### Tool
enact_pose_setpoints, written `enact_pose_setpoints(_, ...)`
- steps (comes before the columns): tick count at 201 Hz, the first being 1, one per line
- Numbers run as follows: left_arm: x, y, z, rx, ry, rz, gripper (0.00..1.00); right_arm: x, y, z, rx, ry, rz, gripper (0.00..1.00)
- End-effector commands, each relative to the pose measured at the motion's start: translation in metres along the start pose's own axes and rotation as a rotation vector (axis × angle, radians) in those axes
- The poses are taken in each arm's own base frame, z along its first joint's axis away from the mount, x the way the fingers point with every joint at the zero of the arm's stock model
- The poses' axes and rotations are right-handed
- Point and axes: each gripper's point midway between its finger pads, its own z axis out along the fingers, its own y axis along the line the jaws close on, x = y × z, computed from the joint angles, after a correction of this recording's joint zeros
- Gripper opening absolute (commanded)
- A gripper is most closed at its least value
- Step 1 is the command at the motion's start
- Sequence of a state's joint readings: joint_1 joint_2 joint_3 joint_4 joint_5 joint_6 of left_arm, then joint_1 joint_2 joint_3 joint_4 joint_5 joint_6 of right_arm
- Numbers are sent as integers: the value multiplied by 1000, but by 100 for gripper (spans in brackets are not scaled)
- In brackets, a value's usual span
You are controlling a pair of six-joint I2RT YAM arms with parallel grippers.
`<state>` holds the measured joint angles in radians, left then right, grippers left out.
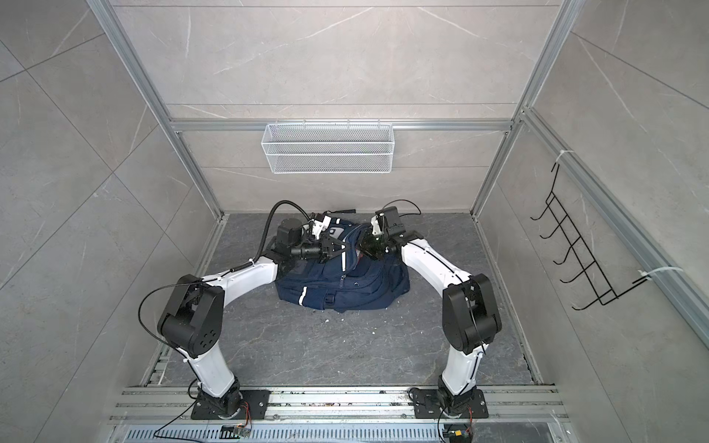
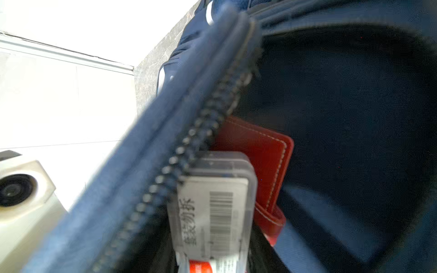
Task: Pack books, pencil case, and school supplies into a backpack
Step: Place the compass set in the student bag.
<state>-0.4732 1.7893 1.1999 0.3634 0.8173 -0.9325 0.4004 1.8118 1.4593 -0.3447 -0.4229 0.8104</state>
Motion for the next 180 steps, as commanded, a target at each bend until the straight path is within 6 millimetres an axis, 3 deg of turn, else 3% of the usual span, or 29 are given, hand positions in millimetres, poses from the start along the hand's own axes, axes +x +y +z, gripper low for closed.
enact_pose_setpoints(1, -22, -40, -14, 78, -77, 112, 0, -6, 28, -21, -36, -40, -69, 50)
enact_pose_setpoints(41, -22, -41, -14, 79, -78, 111, 0, -6, 30, -27, -37, -48, -72, 62)
enact_pose_setpoints(90, -23, -40, -14, 75, -78, 111, 0, -2, 36, -45, -38, -65, -127, 63)
enact_pose_setpoints(148, -24, -35, -10, 65, -68, 103, 0, 31, 14, -77, -25, -94, -174, 62)
enact_pose_setpoints(180, -16, -20, -3, 4, -10, 88, 0, 51, 3, -93, -15, -83, -257, 62)
